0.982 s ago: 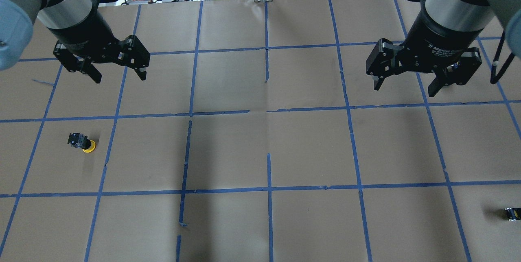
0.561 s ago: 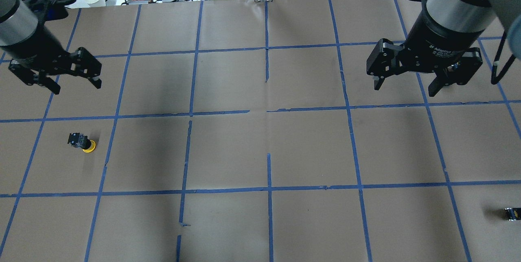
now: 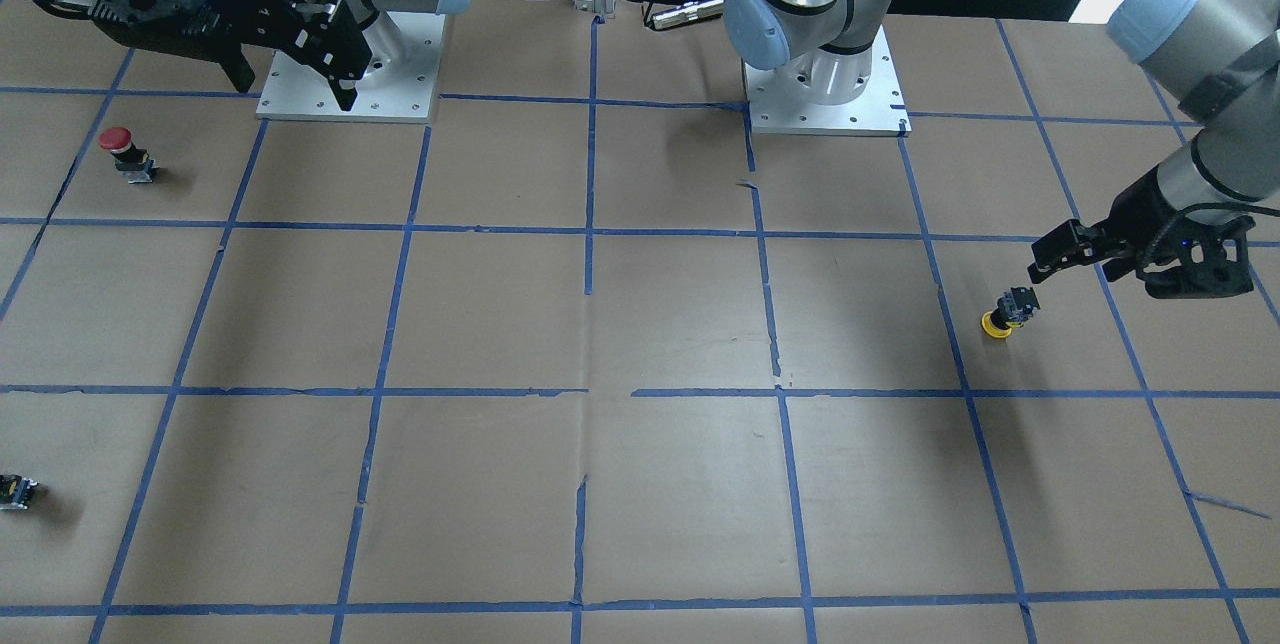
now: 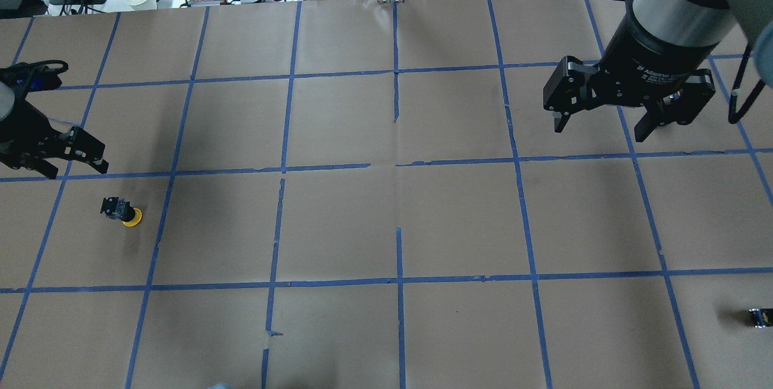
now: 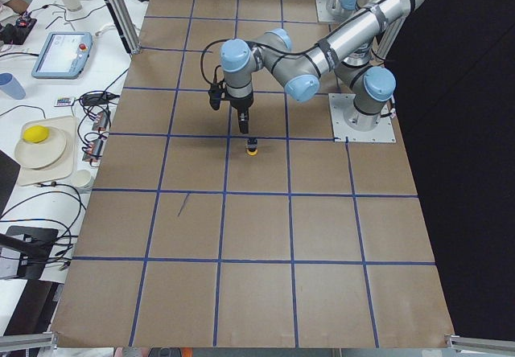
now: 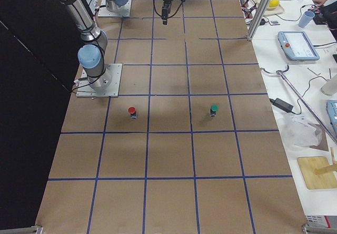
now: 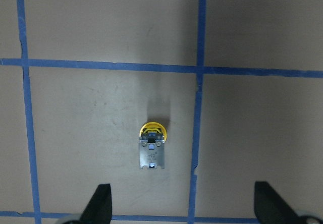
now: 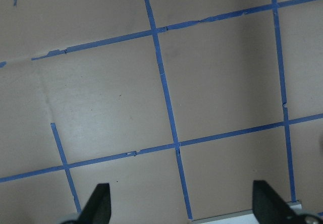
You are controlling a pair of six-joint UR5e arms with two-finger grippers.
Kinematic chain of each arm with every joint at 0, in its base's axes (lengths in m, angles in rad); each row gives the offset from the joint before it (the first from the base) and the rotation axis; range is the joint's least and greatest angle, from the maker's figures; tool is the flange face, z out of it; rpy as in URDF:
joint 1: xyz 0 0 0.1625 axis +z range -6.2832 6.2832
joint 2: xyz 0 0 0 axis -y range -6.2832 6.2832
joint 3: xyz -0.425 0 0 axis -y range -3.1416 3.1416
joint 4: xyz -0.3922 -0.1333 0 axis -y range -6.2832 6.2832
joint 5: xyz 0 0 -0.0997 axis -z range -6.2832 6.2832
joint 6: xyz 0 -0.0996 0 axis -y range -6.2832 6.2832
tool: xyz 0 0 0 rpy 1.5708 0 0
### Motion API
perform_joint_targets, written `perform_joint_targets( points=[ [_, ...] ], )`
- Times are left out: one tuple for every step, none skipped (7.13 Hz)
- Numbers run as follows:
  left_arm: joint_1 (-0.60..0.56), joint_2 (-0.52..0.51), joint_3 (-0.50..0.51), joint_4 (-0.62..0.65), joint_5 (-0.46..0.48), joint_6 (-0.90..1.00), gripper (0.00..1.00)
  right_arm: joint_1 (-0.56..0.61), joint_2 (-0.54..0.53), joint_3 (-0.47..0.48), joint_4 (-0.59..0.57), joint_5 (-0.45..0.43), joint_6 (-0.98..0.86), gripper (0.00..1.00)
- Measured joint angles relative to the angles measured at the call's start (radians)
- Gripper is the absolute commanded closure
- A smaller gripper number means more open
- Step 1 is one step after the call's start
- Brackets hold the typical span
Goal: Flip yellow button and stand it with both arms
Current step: 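Close the left gripper on the black base of the yellow button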
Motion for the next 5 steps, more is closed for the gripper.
perform_joint_targets(
  points=[
    [0.008, -0.032, -0.026, 0.021, 0.000, -0.013, 0.02, -0.001, 0.001, 0.000, 0.000, 0.000, 0.001, 0.00],
    [0.010, -0.063, -0.038, 0.036, 0.001, -0.022, 0.02, -0.002, 0.001, 0.000, 0.000, 0.000, 0.002, 0.00],
    [0.008, -0.088, -0.044, 0.048, 0.005, -0.026, 0.05, -0.002, 0.001, 0.001, 0.000, 0.001, 0.003, 0.00],
    [0.006, -0.107, -0.046, 0.059, 0.007, -0.027, 0.04, -0.002, 0.001, 0.001, 0.000, 0.001, 0.004, 0.00],
    [0.005, -0.131, -0.046, 0.081, 0.008, -0.027, 0.09, -0.002, 0.001, 0.001, 0.000, 0.000, 0.006, 0.00]
  ],
)
